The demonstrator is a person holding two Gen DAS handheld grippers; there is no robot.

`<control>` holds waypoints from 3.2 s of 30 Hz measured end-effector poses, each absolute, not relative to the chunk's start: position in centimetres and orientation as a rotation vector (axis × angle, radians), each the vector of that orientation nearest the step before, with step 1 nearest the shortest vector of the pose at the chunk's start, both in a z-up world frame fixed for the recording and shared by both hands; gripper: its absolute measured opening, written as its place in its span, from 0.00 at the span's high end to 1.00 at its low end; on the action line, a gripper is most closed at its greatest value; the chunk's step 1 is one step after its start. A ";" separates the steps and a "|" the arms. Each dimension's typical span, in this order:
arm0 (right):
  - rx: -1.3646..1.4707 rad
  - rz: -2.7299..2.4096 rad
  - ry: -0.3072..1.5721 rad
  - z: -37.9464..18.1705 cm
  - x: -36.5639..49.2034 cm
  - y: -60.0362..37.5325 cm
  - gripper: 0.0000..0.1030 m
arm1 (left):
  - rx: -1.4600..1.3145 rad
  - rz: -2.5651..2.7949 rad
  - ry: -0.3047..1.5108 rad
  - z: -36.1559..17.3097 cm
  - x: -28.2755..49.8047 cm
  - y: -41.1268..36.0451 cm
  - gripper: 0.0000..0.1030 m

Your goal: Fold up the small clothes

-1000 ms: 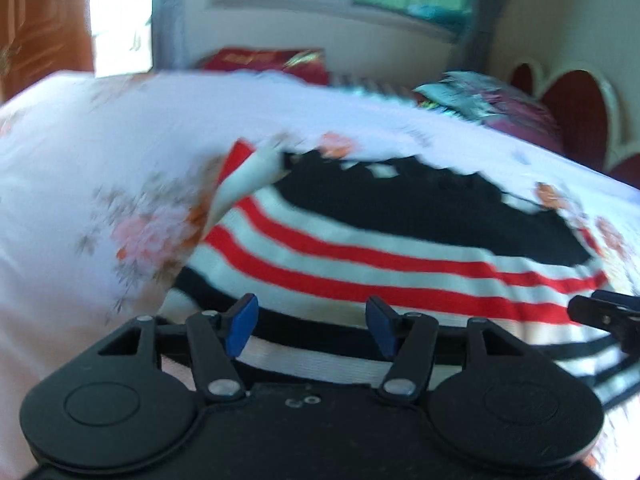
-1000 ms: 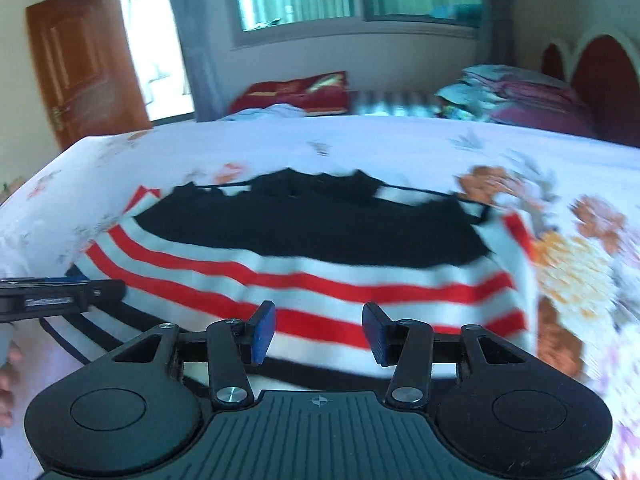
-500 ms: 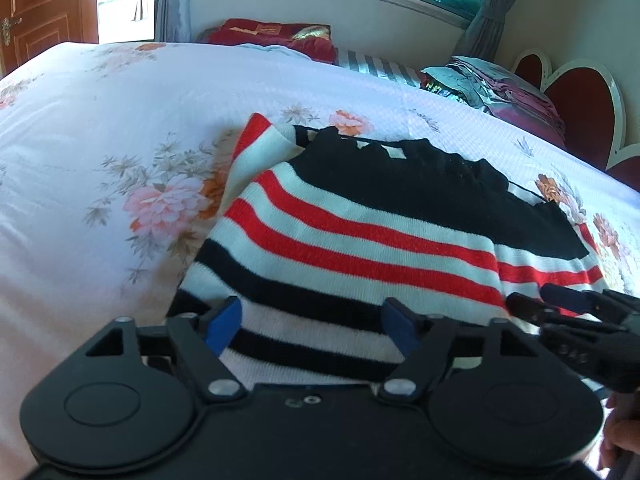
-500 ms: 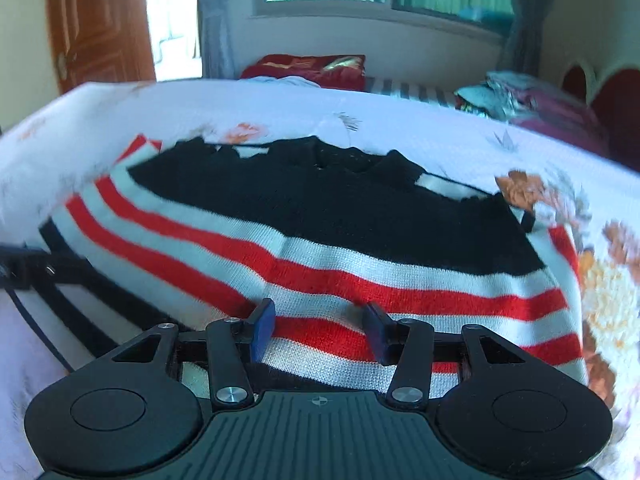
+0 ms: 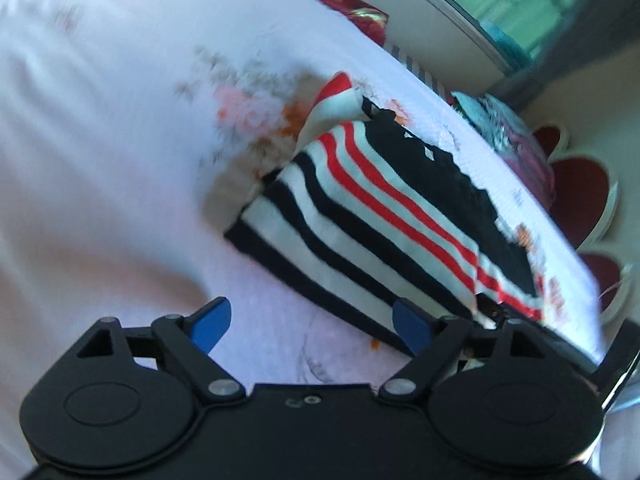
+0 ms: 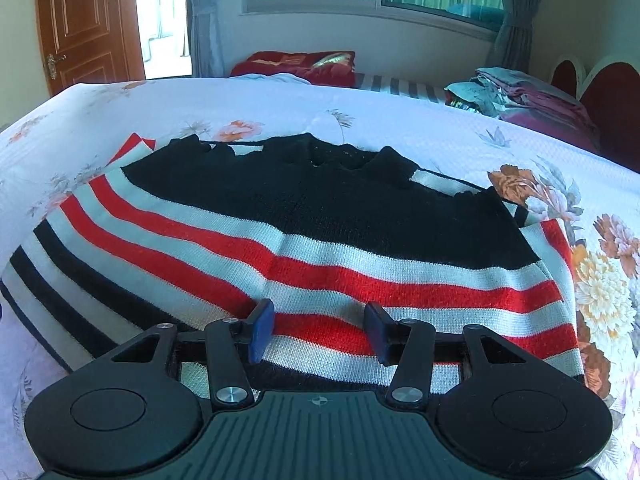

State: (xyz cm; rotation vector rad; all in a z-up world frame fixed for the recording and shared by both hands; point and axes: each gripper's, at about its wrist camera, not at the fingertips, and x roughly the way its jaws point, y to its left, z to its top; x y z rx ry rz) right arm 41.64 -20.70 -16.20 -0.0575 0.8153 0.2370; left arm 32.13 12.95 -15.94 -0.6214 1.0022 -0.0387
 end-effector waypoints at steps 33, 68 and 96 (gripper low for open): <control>0.061 0.207 0.751 -15.7 42.0 -22.2 0.47 | -0.646 -0.231 0.562 -12.8 39.3 8.3 0.85; 0.589 0.241 0.891 -14.4 42.5 -38.0 0.33 | -0.058 -0.547 0.640 -12.0 33.0 -4.3 0.42; 0.513 0.124 0.777 -14.2 39.9 -40.4 0.74 | -0.196 -0.480 0.822 -16.9 41.1 -7.1 0.33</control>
